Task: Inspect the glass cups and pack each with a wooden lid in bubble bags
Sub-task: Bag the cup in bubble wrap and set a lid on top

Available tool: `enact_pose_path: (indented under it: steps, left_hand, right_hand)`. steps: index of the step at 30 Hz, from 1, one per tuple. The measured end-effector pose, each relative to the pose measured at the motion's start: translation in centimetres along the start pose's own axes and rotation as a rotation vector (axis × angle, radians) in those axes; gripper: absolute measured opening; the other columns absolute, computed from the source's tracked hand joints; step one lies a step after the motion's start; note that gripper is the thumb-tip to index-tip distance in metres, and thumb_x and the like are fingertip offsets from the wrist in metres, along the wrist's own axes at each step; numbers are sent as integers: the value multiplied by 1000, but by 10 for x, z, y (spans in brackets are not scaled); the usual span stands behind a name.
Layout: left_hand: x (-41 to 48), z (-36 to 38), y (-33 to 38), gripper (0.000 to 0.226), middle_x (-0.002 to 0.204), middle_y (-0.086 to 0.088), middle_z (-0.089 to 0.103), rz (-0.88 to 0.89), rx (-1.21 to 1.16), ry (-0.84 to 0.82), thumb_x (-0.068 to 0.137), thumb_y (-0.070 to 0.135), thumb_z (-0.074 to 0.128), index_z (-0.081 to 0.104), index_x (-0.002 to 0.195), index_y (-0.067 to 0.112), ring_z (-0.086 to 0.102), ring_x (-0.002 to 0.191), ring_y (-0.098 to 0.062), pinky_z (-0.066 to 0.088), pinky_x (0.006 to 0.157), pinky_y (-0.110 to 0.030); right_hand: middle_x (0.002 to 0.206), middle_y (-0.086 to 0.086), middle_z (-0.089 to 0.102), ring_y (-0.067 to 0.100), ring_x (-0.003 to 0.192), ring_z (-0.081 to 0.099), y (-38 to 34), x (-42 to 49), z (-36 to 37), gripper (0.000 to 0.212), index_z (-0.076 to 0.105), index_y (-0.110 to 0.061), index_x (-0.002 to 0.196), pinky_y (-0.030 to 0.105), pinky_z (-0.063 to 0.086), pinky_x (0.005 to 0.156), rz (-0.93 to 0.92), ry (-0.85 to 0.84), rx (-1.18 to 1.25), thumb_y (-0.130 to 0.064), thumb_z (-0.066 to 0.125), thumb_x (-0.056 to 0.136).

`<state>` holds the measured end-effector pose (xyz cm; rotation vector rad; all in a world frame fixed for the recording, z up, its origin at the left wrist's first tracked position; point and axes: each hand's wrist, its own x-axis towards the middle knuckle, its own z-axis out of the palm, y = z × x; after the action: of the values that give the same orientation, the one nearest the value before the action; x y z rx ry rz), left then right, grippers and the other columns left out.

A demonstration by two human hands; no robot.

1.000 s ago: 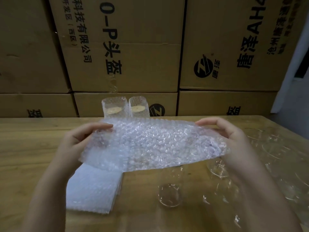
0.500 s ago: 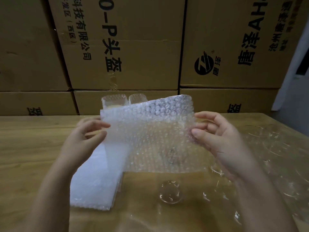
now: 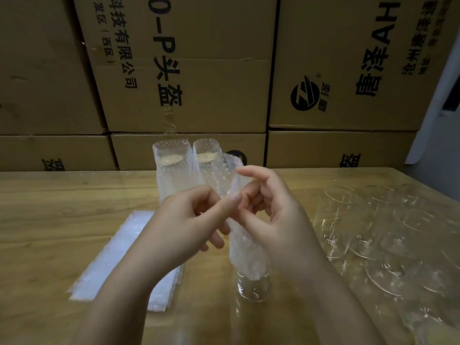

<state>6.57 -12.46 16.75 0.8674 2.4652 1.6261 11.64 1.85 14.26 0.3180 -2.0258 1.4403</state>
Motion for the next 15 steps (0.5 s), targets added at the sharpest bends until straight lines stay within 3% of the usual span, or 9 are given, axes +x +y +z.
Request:
enact_pose_path:
  steps: [6,10,13,15]
  left_hand:
    - [4,-3,-6,9,69,1,72,-48,-37,112,85,18,59,62,78,13,71,62,-15,49,46,-21]
    - [4,-7,-4,16,69,7,73,-66,-17,180,85,8,53,66,79,15,70,61,-12,50,47,-21]
    - [2,-6,-7,15,63,9,69,41,300,403,83,14,53,63,74,21,66,60,-14,49,52,-32]
    - [-2,-1,-4,9,58,10,59,123,575,591,84,21,54,58,76,24,55,54,-7,34,44,-26]
  right_hand:
    - [80,-7,57,8,79,57,1,-1,3,49,52,-34,121,17,45,75,-36,-66,-9,-9,70,84]
    - [78,-6,55,7,72,53,4,0,1,33,57,-35,105,14,44,66,-55,104,-122,-8,65,87]
    - [79,-9,50,11,69,51,5,1,-4,24,59,-28,92,21,44,60,-127,238,-367,-4,61,88]
    - [82,-7,48,12,67,49,5,1,-5,19,59,-20,93,29,45,55,-164,325,-530,-2,61,87]
